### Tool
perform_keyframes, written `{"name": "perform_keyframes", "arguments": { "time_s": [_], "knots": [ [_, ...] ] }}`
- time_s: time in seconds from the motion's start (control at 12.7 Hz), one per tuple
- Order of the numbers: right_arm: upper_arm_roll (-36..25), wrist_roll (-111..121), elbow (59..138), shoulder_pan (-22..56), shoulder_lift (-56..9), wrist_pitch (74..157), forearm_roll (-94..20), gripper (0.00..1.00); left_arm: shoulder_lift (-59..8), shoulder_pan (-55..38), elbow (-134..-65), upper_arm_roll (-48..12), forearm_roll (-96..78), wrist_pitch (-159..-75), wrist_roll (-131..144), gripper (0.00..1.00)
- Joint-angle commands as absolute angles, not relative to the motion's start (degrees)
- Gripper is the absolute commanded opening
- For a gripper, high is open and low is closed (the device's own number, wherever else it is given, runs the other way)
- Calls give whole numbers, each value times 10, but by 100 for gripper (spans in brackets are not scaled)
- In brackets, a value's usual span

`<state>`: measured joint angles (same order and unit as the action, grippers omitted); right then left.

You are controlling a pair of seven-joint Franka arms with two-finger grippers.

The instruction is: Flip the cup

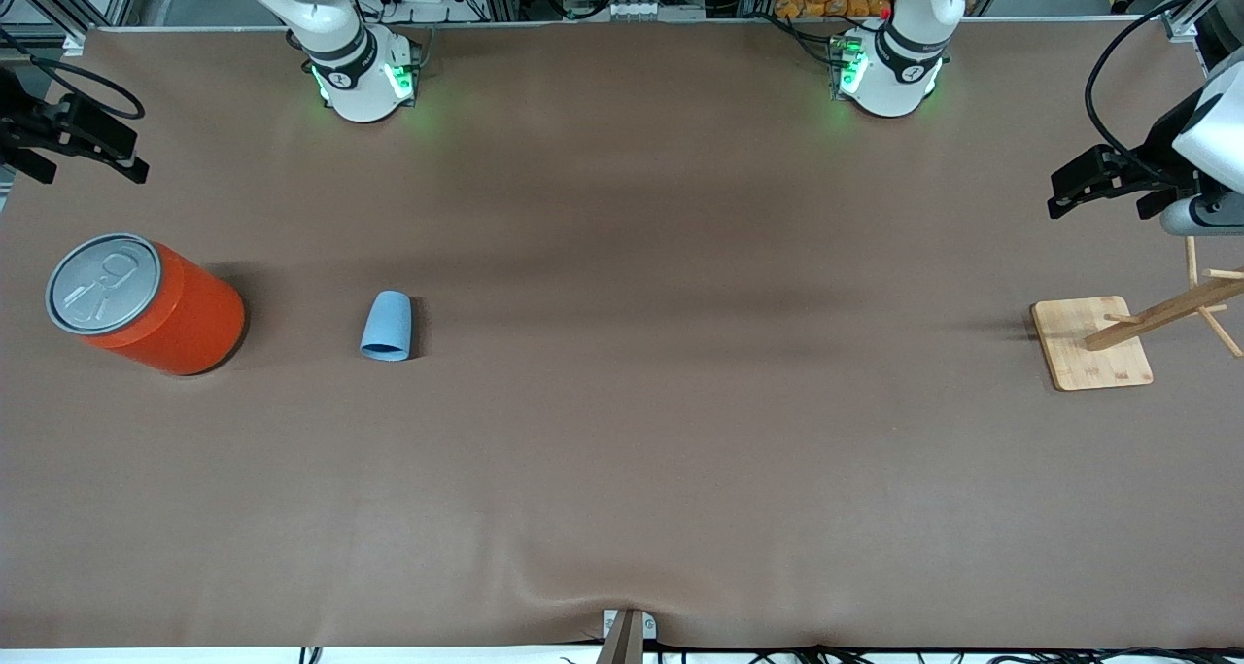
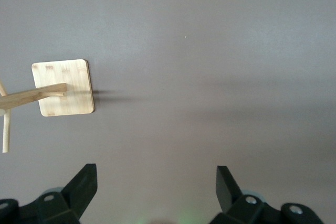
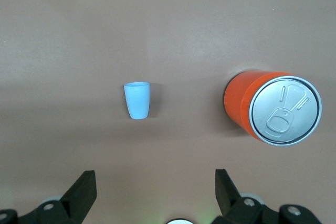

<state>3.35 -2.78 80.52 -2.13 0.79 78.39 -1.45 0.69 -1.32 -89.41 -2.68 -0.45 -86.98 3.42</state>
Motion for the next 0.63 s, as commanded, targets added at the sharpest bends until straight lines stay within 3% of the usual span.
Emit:
{"name": "perform_keyframes", "arguments": {
  "time_s": [0.0,0.55],
  "knots": [
    [42,-21,792,-33,4,773,-9,100,7,-10,-889,-29,1,-863,36,100],
    [42,-23,796,-26,-17,775,-16,100,6,-8,-889,-29,1,-863,36,100]
  ]
}}
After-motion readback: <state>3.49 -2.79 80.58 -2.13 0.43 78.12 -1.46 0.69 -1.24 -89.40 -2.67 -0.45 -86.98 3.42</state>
